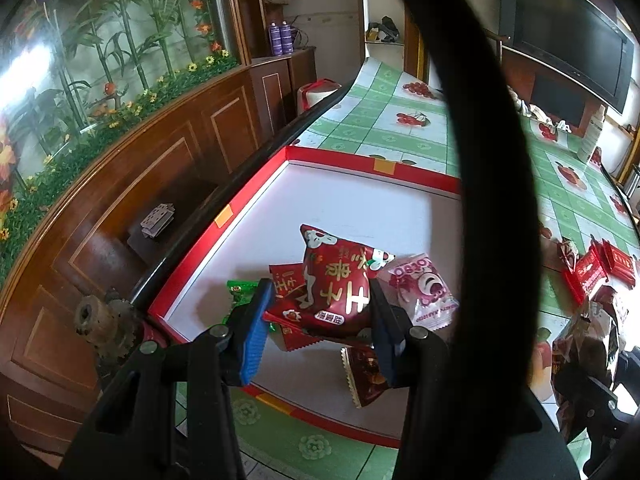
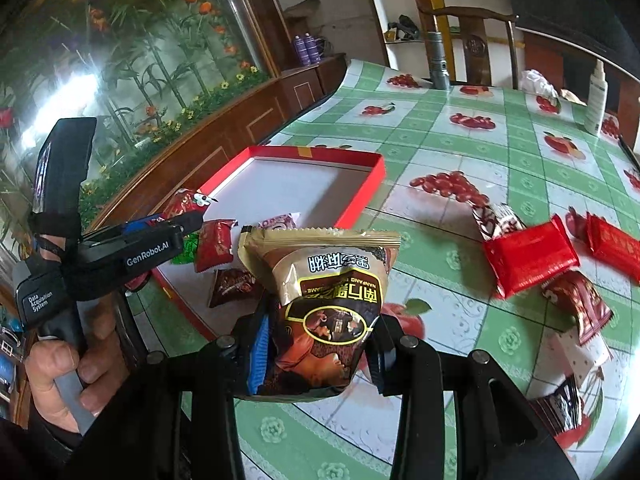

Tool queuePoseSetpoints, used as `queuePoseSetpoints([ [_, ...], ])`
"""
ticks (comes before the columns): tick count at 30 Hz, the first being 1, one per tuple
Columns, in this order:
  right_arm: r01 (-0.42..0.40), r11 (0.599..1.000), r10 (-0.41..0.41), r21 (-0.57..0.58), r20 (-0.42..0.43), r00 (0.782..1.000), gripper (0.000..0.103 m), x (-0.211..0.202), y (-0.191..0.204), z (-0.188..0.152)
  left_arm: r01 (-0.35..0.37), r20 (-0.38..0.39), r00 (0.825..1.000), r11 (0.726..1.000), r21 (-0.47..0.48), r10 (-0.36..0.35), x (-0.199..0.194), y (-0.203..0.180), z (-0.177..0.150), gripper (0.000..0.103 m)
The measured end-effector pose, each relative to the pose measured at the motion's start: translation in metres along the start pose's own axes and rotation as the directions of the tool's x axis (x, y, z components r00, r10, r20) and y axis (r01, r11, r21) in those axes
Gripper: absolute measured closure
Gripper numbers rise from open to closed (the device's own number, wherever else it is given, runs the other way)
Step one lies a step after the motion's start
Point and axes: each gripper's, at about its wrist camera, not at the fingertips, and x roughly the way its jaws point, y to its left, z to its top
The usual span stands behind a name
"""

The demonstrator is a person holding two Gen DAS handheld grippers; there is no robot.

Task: Organize snacks
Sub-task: 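Carry the red-and-white packet and brown-gold bag over the red-rimmed box with both tools, then lower both packets into the box and open both tools to release them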

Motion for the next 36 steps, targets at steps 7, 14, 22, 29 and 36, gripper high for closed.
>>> queuePoseSetpoints([
  [7, -0.017, 1.0, 0.017, -0.011, -0.006, 1.0, 0.064, 0.011, 0.006, 0.007, -0.012, -0.009, 1.0, 1.0, -0.008, 0.012, 0.007, 0.007, 0.002, 0.056],
  [14, -0.028, 1.0, 0.027, -0.013, -0.02, 0.999, 0.064, 0.021, 0.009, 0.011, -0.016, -0.018, 1.0, 1.0, -0.014, 0.016, 0.012, 0.011, 0.004, 0.056],
  [22, -0.035, 0.999, 0.035, -0.012, -0.028, 0.999, 0.064, 0.032, 0.012, 0.02, -0.016, -0.037, 0.999, 0.999, -0.03, 0.015, 0.02, 0.021, 0.005, 0.056],
  [29, -0.042, 0.999, 0.041, -0.011, -0.034, 0.999, 0.064, 0.041, 0.013, 0.027, -0.021, -0.044, 0.999, 0.999, -0.049, 0.019, 0.025, 0.032, 0.009, 0.056],
  [36, -0.057, 0.998, 0.057, -0.01, -0.036, 0.998, 0.064, 0.056, 0.014, 0.042, 0.0, -0.055, 0.998, 0.998, -0.058, -0.003, 0.034, 0.04, 0.024, 0.056],
])
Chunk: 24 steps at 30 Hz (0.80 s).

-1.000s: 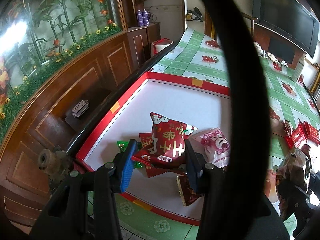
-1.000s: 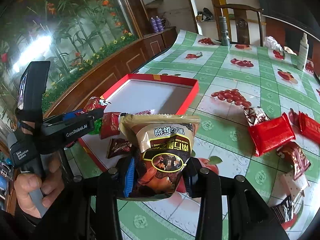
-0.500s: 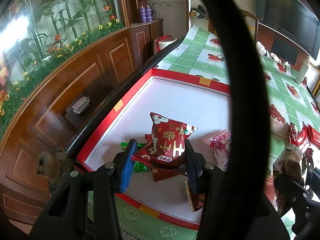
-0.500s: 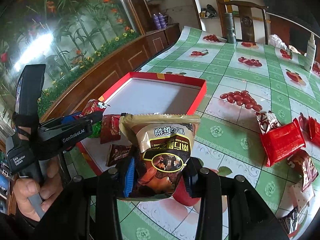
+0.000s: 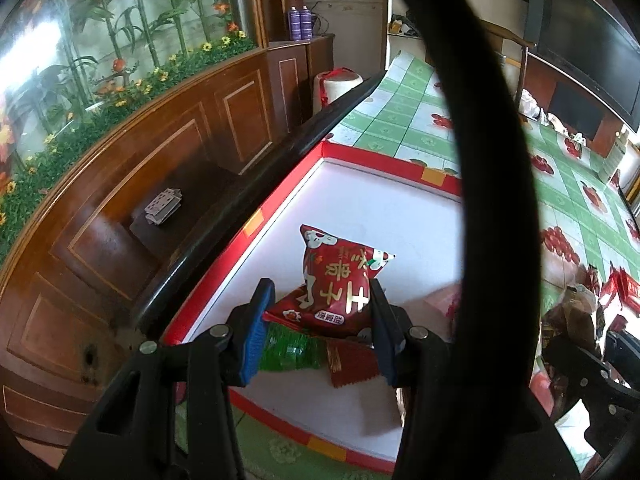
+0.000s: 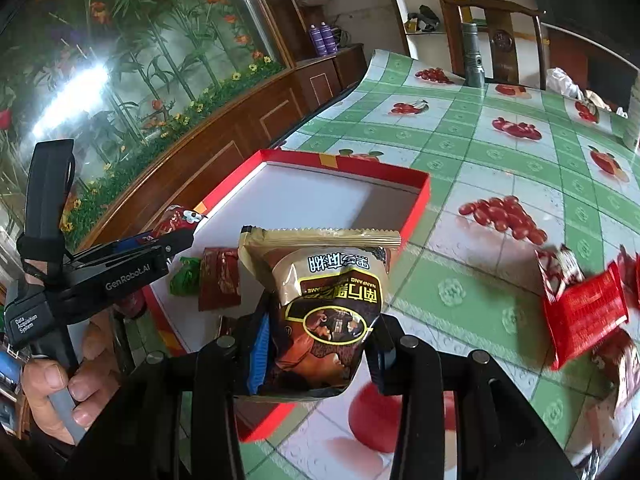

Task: Organize snacks
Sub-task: 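Lower both packets into the box and open both tools to release them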

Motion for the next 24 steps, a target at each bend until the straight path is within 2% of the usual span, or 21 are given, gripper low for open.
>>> queuePoseSetpoints([
  [7, 0.007, 1.0, -0.007, 0.007, -0.004, 1.0, 0.064, 0.03, 0.0, 0.032, 0.048, -0.031, 0.998, 0.999, 0.014, -0.048, 0.022, -0.013, 0.03, 0.056],
  [9, 0.011, 1.0, -0.011, 0.004, -0.019, 1.0, 0.064, 0.041, 0.0, 0.038, 0.038, -0.036, 0.999, 0.999, 0.022, -0.037, 0.03, -0.017, 0.037, 0.056],
  [17, 0.057, 0.998, -0.058, -0.018, -0.077, 0.995, 0.064, 0.078, -0.004, 0.053, 0.031, -0.134, 0.99, 0.999, -0.01, -0.032, 0.07, -0.013, 0.047, 0.055],
  [24, 0.079, 0.997, -0.081, -0.019, -0.108, 0.991, 0.063, 0.092, -0.01, 0.056, 0.029, -0.165, 0.986, 1.0, -0.002, -0.029, 0.088, -0.018, 0.052, 0.055],
])
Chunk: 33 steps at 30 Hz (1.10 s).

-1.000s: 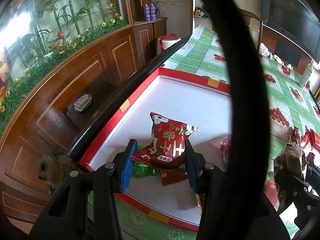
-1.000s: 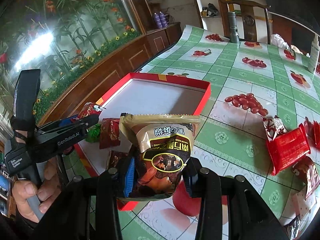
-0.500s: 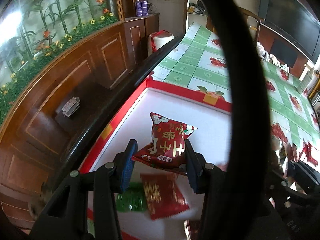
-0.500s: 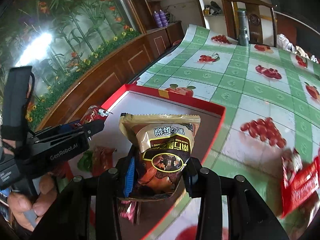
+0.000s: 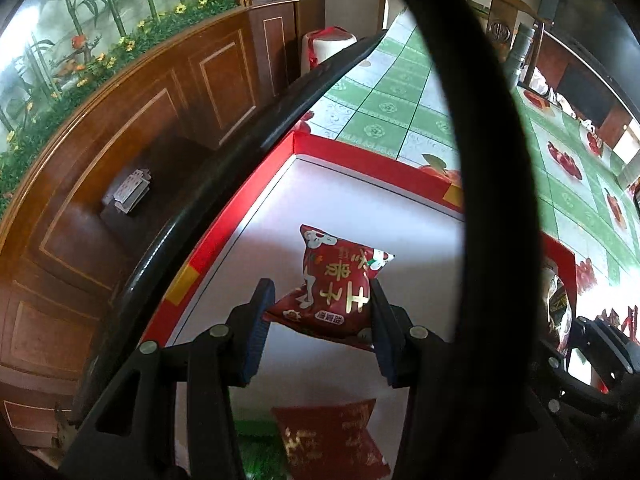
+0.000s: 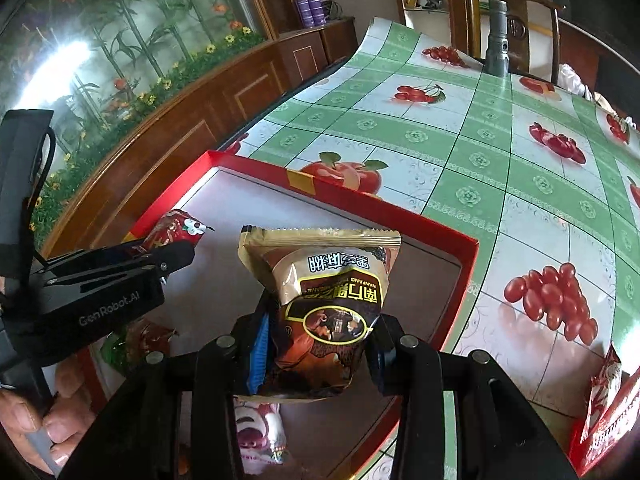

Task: Organize snacks
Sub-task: 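Lower both packets into the box and open both tools to release them, then move both tools back over the red packets on the table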

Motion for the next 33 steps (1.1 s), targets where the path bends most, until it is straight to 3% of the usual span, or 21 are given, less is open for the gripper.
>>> queuePoseSetpoints([
  [8, 0.009, 1.0, -0.009, 0.011, -0.002, 1.0, 0.056, -0.003, 0.0, 0.0, 0.011, -0.032, 0.999, 1.0, 0.011, -0.011, 0.008, -0.006, 0.001, 0.051],
  [12, 0.009, 1.0, -0.009, 0.027, 0.013, 1.0, 0.049, -0.015, -0.004, -0.005, 0.004, -0.005, 1.0, 1.0, -0.009, -0.004, -0.002, 0.0, 0.0, 0.028],
  [13, 0.007, 1.0, -0.007, 0.031, 0.02, 1.0, 0.048, -0.018, -0.004, -0.005, 0.008, 0.001, 1.0, 1.0, -0.015, -0.008, -0.005, 0.001, -0.002, 0.026],
  [20, -0.019, 0.999, 0.017, 0.037, 0.064, 0.998, 0.045, -0.048, -0.002, -0.016, 0.027, 0.017, 1.0, 0.998, -0.055, -0.026, -0.026, 0.014, -0.017, 0.026],
  [23, -0.034, 0.998, 0.03, 0.046, 0.086, 0.996, 0.039, -0.062, -0.001, -0.025, 0.057, 0.03, 0.998, 0.996, -0.07, -0.055, -0.039, 0.019, -0.027, 0.023],
  [29, -0.031, 0.998, 0.025, 0.059, 0.1, 0.995, 0.039, -0.074, -0.006, -0.037, 0.118, 0.041, 0.993, 0.985, -0.128, -0.114, -0.061, 0.025, -0.048, 0.022],
  [33, -0.047, 0.994, 0.035, 0.096, 0.127, 0.991, 0.039, -0.09, -0.016, -0.049, 0.135, 0.051, 0.99, 0.985, -0.112, -0.13, -0.076, 0.017, -0.059, 0.019],
])
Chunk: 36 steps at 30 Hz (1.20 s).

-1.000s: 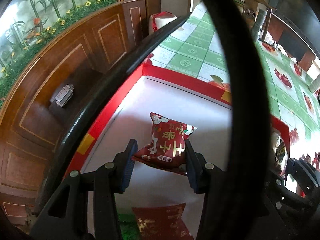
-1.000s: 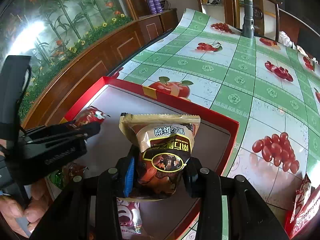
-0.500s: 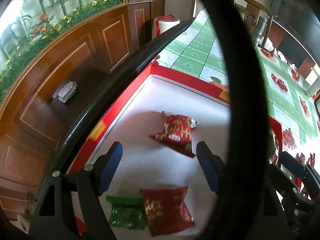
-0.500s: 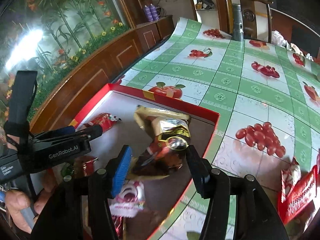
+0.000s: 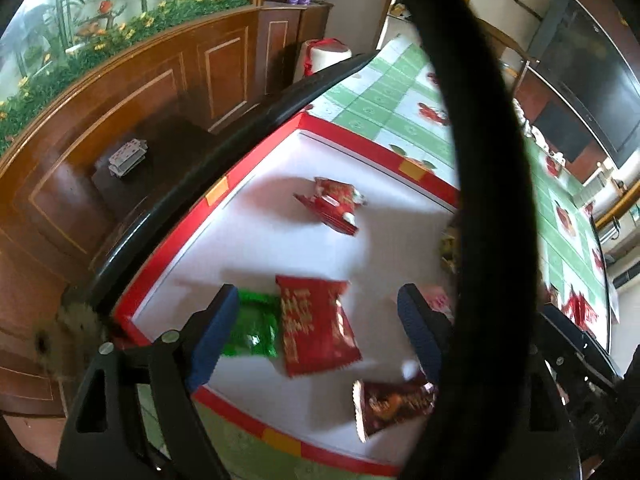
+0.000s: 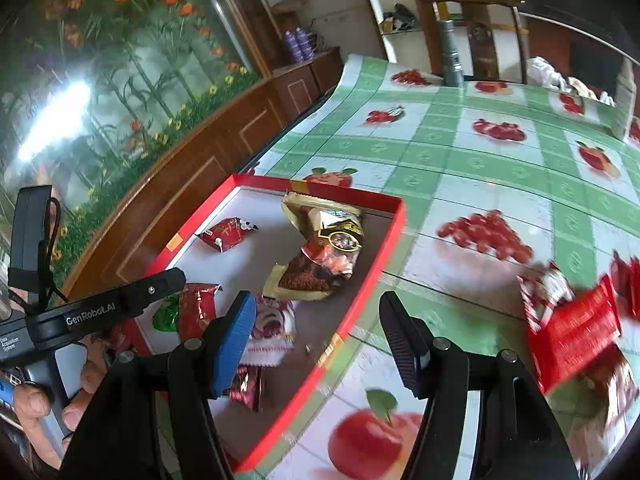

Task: Organize snacks
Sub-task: 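Move both tools back over the red packets on the table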

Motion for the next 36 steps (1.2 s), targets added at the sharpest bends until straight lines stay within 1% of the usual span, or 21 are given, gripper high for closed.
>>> queuePoseSetpoints([
  [1, 0.0, 1.0, 0.0, 0.007, 0.009, 1.0, 0.039, -0.006, -0.003, -0.004, -0.006, 0.009, 1.0, 1.0, 0.01, 0.005, -0.004, -0.004, -0.003, 0.015],
  [2, 0.002, 1.0, -0.002, 0.014, 0.015, 1.0, 0.039, -0.012, -0.007, -0.008, -0.013, 0.017, 1.0, 1.0, 0.024, 0.012, -0.007, -0.01, -0.006, 0.014],
  [5, 0.021, 0.999, -0.023, 0.049, 0.034, 0.999, 0.039, -0.032, -0.023, -0.021, -0.007, 0.048, 0.999, 0.997, 0.074, 0.004, -0.016, -0.03, -0.016, 0.014],
  [7, 0.038, 0.996, -0.041, 0.079, 0.046, 0.998, 0.039, -0.046, -0.036, -0.029, -0.031, 0.09, 0.996, 0.993, 0.111, 0.021, -0.022, -0.047, -0.025, 0.014],
  [9, 0.06, 0.992, -0.067, 0.11, 0.064, 0.996, 0.038, -0.062, -0.05, -0.039, -0.048, 0.148, 0.989, 0.988, 0.147, 0.026, -0.032, -0.064, -0.034, 0.014],
  [11, 0.073, 0.988, -0.085, 0.139, 0.082, 0.993, 0.035, -0.077, -0.062, -0.049, -0.054, 0.209, 0.978, 0.984, 0.167, 0.018, -0.043, -0.081, -0.045, 0.014],
  [12, 0.082, 0.985, -0.096, 0.153, 0.088, 0.992, 0.034, -0.083, -0.069, -0.055, -0.053, 0.226, 0.974, 0.983, 0.177, 0.012, -0.046, -0.088, -0.05, 0.014],
  [13, 0.093, 0.981, -0.11, 0.17, 0.092, 0.99, 0.034, -0.09, -0.076, -0.06, -0.047, 0.229, 0.973, 0.979, 0.197, 0.0, -0.048, -0.096, -0.054, 0.014],
  [15, 0.107, 0.972, -0.13, 0.209, 0.098, 0.987, 0.034, -0.103, -0.089, -0.072, -0.023, 0.194, 0.981, 0.966, 0.259, -0.029, -0.047, -0.112, -0.059, 0.014],
  [17, 0.119, 0.965, -0.147, 0.234, 0.107, 0.983, 0.034, -0.113, -0.098, -0.082, -0.032, 0.145, 0.989, 0.951, 0.307, -0.014, -0.041, -0.128, -0.066, 0.014],
  [19, 0.132, 0.957, -0.164, 0.257, 0.109, 0.98, 0.034, -0.123, -0.107, -0.092, -0.04, 0.142, 0.99, 0.943, 0.332, -0.008, -0.039, -0.139, -0.072, 0.014],
  [21, 0.141, 0.951, -0.178, 0.274, 0.116, 0.977, 0.034, -0.133, -0.114, -0.1, -0.061, 0.16, 0.987, 0.935, 0.35, 0.004, -0.04, -0.148, -0.078, 0.013],
  [23, 0.149, 0.944, -0.191, 0.294, 0.122, 0.974, 0.034, -0.14, -0.121, -0.107, -0.067, 0.18, 0.984, 0.928, 0.366, 0.0, -0.045, -0.158, -0.085, 0.01],
  [29, 0.156, 0.934, -0.204, 0.32, 0.123, 0.971, 0.034, -0.154, -0.136, -0.124, -0.025, 0.206, 0.977, 0.925, 0.379, -0.058, -0.059, -0.179, -0.097, 0.01],
  [32, 0.166, 0.933, -0.214, 0.318, 0.123, 0.969, 0.034, -0.157, -0.139, -0.127, -0.032, 0.227, 0.972, 0.916, 0.4, -0.065, -0.062, -0.189, -0.101, 0.01],
  [36, 0.179, 0.928, -0.23, 0.326, 0.126, 0.965, 0.034, -0.162, -0.146, -0.133, -0.046, 0.237, 0.969, 0.899, 0.435, -0.065, -0.061, -0.2, -0.107, 0.01],
])
